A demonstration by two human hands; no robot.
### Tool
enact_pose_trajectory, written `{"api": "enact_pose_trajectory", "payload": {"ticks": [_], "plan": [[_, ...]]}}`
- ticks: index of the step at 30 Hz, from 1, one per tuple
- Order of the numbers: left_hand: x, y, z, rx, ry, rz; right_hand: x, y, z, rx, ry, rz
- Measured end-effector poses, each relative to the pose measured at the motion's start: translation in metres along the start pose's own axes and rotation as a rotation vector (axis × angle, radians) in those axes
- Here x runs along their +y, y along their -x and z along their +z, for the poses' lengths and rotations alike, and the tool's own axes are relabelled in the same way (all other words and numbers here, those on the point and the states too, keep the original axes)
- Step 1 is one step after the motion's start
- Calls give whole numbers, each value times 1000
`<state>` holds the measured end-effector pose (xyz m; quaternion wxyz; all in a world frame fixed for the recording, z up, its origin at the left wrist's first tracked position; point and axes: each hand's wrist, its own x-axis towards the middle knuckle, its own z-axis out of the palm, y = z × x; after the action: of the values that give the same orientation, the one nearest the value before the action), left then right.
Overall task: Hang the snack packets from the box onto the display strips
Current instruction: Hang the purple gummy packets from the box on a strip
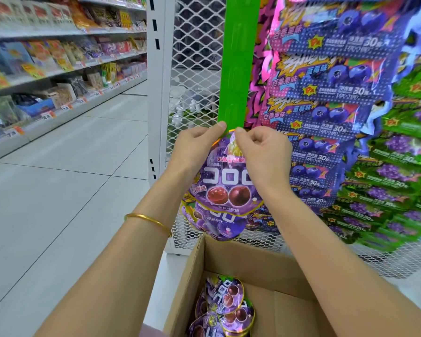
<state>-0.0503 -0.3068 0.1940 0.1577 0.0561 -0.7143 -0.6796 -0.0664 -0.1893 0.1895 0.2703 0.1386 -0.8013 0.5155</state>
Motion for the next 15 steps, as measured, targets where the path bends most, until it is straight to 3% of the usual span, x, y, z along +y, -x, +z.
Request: {"api": "enact_pose_trajectory", "payload": {"ticks": [6,15], "plan": [[1,1,1,-32,5,29,2,-5,2,-7,28,82],[-3,-2,0,49,-96,75,7,5,6,-30,108,137]]}}
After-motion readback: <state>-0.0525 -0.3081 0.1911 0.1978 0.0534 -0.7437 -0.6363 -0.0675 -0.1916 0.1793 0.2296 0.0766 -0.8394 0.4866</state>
